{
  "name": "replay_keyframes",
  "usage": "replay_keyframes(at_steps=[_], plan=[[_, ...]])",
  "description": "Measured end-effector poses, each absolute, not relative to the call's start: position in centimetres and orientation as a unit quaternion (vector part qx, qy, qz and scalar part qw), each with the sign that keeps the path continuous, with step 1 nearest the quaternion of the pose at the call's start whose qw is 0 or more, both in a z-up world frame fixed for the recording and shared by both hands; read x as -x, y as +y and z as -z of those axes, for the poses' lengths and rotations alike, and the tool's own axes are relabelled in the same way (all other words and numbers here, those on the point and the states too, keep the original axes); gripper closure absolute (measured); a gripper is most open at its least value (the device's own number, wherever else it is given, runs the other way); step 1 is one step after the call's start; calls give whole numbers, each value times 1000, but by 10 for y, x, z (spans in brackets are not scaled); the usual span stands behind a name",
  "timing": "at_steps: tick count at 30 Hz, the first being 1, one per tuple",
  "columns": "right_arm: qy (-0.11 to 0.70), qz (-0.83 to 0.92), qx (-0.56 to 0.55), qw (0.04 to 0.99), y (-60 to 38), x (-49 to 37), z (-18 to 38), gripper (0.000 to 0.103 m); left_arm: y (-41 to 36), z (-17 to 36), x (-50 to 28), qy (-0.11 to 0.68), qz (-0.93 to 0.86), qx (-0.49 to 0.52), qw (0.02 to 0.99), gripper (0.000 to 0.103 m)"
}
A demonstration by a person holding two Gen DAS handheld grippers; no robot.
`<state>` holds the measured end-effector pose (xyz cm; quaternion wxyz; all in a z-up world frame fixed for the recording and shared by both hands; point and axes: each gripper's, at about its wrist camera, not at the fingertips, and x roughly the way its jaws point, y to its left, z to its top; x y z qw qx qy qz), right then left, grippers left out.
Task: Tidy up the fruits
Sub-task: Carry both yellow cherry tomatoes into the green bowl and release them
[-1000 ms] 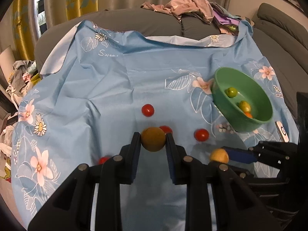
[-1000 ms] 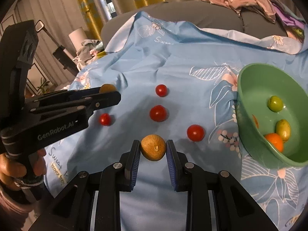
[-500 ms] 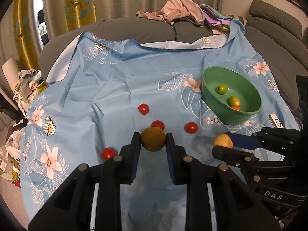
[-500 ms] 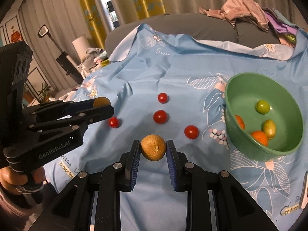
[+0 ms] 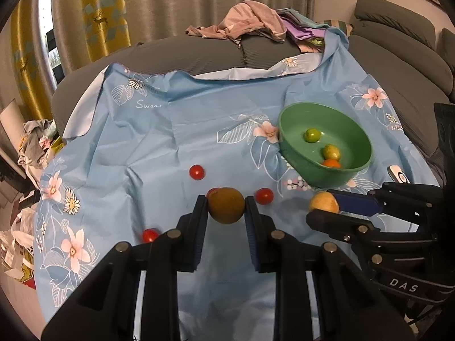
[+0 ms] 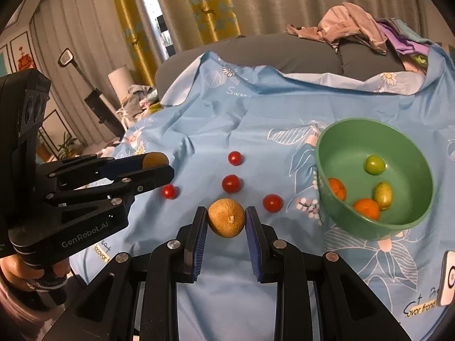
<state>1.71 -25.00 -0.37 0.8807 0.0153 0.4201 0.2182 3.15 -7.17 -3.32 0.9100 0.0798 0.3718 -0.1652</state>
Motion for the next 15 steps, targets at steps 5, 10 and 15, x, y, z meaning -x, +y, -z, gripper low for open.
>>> replay_keyframes(at_steps=[5, 10, 15], plan=[[415, -209, -20, 885, -259, -20, 2, 75, -82, 32, -35, 373, 175, -83, 907, 77], [411, -192, -28, 891, -275, -24, 2, 75, -96, 32, -44, 373, 188, -90, 904, 77], [409, -171, -40, 896, -295, -33, 3, 75, -116, 30, -53, 371, 202, -100, 901, 77]])
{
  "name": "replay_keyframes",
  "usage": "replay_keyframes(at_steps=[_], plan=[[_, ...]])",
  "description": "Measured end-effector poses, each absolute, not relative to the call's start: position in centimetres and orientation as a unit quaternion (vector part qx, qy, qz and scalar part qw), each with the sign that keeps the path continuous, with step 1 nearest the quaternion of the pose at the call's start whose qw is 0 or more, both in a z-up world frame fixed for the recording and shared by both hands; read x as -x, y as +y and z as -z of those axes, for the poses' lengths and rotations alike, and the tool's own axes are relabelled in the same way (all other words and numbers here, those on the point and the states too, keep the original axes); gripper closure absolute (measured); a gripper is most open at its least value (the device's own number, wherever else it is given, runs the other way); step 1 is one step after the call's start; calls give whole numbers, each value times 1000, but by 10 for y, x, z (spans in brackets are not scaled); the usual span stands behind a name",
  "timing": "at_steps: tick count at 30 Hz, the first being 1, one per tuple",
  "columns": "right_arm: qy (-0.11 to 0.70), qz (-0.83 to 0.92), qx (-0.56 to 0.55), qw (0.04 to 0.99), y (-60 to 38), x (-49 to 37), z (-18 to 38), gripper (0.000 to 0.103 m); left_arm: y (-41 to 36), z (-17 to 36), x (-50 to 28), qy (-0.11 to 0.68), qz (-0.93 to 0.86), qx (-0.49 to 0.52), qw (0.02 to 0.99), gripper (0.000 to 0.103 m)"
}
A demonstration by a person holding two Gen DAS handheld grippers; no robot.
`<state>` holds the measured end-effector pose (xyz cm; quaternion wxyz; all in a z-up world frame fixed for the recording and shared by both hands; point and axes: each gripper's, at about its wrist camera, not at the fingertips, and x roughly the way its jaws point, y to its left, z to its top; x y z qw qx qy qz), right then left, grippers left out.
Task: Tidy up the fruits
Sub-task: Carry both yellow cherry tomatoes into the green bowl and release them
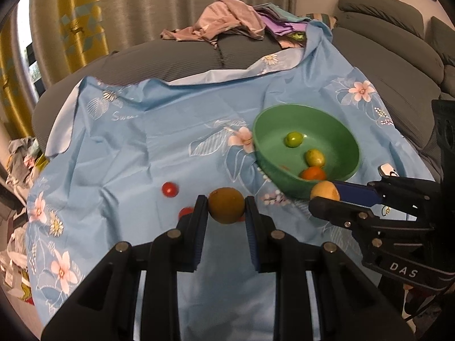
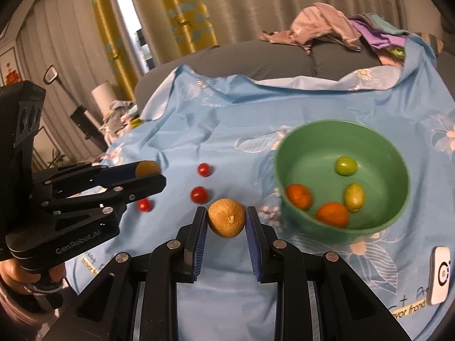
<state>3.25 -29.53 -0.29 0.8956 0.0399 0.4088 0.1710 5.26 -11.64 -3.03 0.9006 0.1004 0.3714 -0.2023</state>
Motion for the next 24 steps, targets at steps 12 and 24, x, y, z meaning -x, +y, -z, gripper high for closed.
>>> replay_keyframes(at_steps=[12, 24], plan=[[400, -123, -62, 906, -338, -48, 7, 75, -166, 33, -75, 369, 240, -124, 889, 77], [401, -85, -73, 909, -368, -58, 16, 75, -203, 40, -94, 371, 272, -127, 879, 77]])
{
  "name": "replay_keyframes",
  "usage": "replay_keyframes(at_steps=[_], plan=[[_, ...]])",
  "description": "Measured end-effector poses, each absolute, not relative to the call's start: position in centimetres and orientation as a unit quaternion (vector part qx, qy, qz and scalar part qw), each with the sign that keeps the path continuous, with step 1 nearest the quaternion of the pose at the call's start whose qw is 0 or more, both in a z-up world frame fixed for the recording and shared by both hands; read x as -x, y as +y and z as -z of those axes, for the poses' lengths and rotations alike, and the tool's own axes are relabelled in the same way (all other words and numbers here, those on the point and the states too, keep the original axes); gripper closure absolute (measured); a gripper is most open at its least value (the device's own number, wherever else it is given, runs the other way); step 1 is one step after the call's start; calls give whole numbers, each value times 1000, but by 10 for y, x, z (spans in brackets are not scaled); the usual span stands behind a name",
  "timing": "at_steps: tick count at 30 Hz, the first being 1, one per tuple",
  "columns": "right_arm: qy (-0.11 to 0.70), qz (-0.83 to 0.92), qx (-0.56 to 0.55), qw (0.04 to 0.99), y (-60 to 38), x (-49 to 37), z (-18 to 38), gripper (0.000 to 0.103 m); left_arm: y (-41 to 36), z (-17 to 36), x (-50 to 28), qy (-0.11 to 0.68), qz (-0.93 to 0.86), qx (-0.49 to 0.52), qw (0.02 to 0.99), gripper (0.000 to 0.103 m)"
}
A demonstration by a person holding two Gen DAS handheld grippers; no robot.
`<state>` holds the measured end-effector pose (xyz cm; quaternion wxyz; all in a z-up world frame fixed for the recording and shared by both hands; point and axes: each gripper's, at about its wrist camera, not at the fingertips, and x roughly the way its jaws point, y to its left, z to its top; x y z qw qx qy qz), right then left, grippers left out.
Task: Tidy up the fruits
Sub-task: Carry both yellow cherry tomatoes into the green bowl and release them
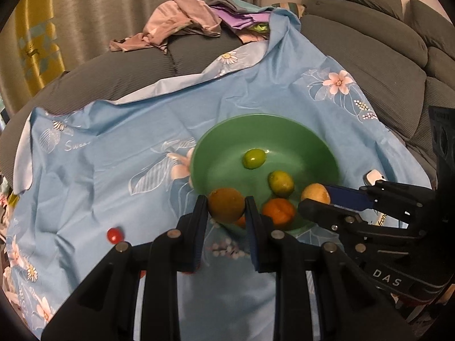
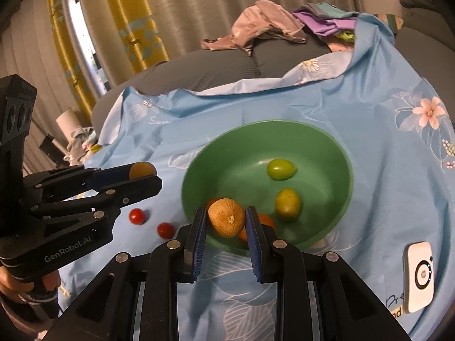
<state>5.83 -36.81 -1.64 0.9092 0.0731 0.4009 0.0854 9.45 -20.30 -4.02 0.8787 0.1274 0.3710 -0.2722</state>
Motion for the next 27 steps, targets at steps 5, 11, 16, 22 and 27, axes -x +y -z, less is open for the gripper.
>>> replay_keyframes(at_steps=[5, 11, 16, 22, 27], plan=[[407, -72, -66, 908, -376, -64, 21, 75, -215, 48, -107, 383, 282, -125, 871, 77], [424, -59, -66, 901, -386, -72, 32, 75, -227, 64, -121, 408, 290, -123, 857, 78], [432, -57, -64, 898, -388, -73, 36, 75, -230, 77, -126, 428, 290, -124, 847, 77], [430, -44, -82, 898, -398, -70, 33, 73, -217, 68, -124, 426, 289, -103, 851, 49], [413, -20, -107, 904, -415, -58, 21, 71, -176, 53, -115, 418, 263, -78, 866, 31]])
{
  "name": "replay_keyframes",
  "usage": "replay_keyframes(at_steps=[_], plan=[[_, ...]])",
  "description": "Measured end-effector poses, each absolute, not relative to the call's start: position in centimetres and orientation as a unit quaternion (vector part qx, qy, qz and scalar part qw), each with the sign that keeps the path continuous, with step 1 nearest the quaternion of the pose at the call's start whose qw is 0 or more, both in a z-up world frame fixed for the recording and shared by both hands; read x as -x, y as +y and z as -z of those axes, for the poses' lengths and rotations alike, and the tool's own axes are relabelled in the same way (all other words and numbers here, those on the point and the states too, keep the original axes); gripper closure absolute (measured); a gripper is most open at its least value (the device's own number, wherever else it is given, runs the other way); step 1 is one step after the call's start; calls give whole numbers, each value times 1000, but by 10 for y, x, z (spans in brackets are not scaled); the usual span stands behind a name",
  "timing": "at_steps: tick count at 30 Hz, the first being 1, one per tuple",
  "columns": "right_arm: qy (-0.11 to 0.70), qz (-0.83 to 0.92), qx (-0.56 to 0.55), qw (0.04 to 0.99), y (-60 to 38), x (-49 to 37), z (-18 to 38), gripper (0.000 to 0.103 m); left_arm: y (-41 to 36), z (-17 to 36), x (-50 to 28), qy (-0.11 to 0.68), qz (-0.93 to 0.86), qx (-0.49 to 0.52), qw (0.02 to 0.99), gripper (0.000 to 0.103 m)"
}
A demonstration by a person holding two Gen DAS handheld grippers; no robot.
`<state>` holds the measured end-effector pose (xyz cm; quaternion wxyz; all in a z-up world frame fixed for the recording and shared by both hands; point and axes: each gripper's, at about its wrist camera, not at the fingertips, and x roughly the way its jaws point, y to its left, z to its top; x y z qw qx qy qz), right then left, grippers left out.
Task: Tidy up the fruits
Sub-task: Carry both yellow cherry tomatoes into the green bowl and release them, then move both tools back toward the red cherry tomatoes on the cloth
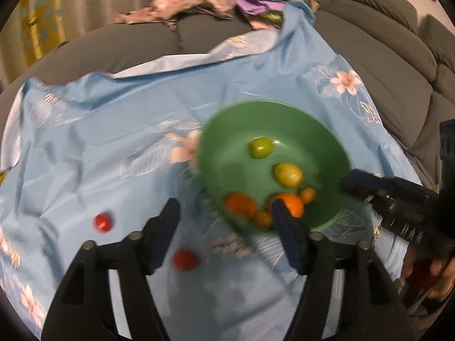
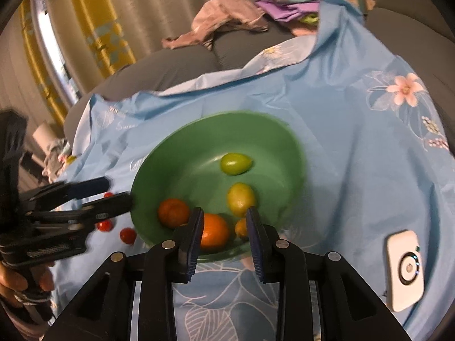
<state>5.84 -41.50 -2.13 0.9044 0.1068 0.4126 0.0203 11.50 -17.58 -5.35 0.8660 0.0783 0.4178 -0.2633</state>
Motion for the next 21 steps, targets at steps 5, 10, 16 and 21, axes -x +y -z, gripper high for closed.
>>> replay_keyframes(at_steps=[5, 10, 16, 21], plan=[[407, -10, -124, 905, -425, -44, 14, 69, -105, 58, -97, 428, 194, -55, 881, 29], [417, -30, -120, 901, -412, -31, 15, 69, -35, 75, -77, 460, 132, -7, 878, 29], [436, -82, -99, 891, -372, -26, 20, 69, 3, 91, -51, 479, 104, 21, 871, 29], [457, -120, -65, 879, -332, -28, 30, 69, 21, 100, -39, 485, 108, 41, 867, 29]])
